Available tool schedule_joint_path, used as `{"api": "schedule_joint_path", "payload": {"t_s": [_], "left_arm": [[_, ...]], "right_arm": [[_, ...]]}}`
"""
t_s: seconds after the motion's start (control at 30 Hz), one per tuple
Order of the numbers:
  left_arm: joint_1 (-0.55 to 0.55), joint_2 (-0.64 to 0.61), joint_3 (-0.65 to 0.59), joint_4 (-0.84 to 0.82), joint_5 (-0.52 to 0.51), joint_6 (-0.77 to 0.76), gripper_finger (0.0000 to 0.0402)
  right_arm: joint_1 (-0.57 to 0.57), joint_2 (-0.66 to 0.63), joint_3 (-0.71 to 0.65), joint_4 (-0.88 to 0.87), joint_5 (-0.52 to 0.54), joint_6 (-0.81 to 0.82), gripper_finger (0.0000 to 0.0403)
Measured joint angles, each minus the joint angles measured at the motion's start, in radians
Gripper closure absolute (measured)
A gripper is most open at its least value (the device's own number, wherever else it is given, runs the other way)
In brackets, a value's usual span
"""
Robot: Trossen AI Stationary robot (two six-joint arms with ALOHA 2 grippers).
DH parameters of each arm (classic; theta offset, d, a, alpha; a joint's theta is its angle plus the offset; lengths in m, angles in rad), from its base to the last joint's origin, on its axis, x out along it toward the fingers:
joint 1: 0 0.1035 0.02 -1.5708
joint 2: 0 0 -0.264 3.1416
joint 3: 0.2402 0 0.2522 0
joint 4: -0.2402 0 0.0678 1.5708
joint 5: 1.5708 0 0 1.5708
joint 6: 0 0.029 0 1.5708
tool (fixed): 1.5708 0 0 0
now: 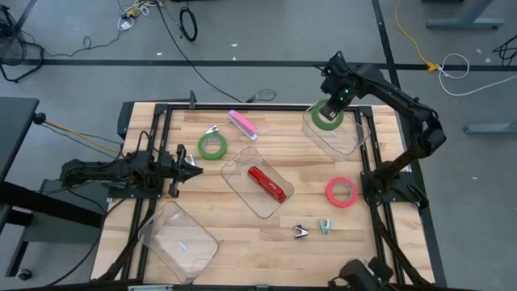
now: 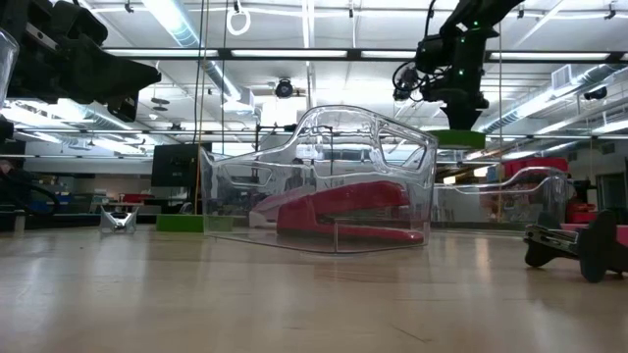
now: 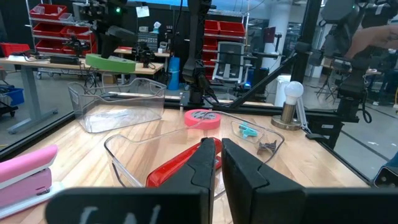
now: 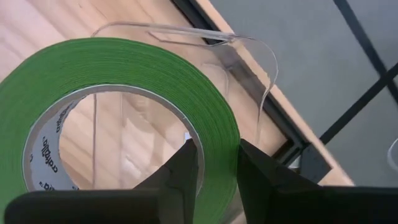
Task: Pick and place Stapler, Stapler remover, tape
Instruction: Put the bottom green tape into the top transparent bin
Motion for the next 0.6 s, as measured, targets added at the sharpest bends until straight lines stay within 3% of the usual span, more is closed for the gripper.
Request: {"api": "schedule_joint_path", "payload": {"t_s": [0.43,0.6], "left_arm": [[0.000,0.000,0.000,0.000,0.000,0.000,0.0372],[0.000,0.000,0.000,0.000,0.000,0.000,0.0371]], "right_arm": [[-0.011,0.001,-0.184,0.139,0.000,0.136,0.0310],[-0.020,0.001,-0.245,0.201,0.070,0.147,0.0310]]}}
